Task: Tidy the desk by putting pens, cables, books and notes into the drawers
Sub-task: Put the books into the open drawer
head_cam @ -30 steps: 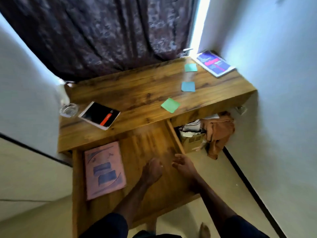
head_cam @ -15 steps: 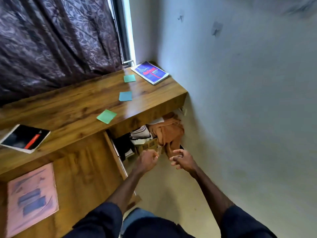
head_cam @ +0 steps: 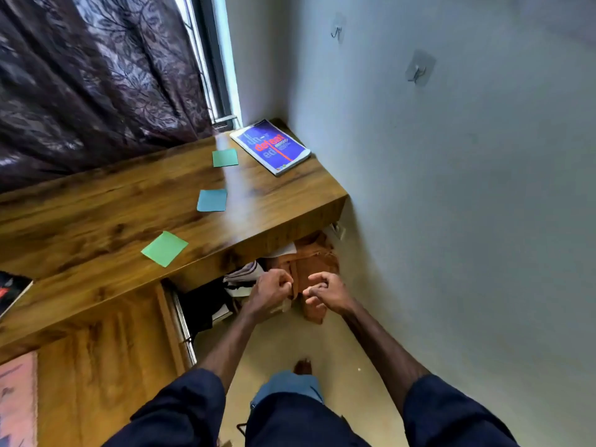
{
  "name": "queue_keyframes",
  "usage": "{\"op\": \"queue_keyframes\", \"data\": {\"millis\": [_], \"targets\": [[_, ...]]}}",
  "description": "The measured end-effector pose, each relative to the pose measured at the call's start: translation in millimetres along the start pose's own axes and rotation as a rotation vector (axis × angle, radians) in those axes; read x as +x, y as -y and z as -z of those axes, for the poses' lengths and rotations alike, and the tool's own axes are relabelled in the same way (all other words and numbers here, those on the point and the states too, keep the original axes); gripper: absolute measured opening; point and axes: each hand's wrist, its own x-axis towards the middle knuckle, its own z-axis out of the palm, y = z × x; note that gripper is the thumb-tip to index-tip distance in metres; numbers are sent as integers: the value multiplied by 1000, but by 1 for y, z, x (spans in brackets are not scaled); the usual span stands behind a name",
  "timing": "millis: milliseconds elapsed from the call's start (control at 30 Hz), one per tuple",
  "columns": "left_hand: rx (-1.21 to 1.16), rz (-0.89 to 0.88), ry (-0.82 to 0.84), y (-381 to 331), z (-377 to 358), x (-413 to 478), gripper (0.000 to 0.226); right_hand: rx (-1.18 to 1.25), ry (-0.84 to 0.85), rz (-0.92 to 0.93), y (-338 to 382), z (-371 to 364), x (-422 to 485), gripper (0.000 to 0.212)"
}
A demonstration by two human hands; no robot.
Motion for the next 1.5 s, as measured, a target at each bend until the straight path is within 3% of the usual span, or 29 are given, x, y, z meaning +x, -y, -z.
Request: {"op": "queue_keyframes", "data": {"millis": [467,633,733,933,1067,1233,1500], "targets": [[-74,160,-152,-4,112,188,19,-116,52,127,171,36,201,29],[-30,219,-164,7,137,240,19,-274,-65,201,197,33,273,34],[-6,276,-173,12,148,267,34,-379,-116,235,220,37,314,40],[267,326,29,21,145,311,61,-494,-219,267,250,53,414,60],[396,336,160,36,132,332,81,-720,-230,288,265,66,487,85],[498,317,218,38,142,352,95,-911,-170,242,280,81,513,119],[440,313,131,39,153,387,93,-847,-219,214,247,62,476,115]]}}
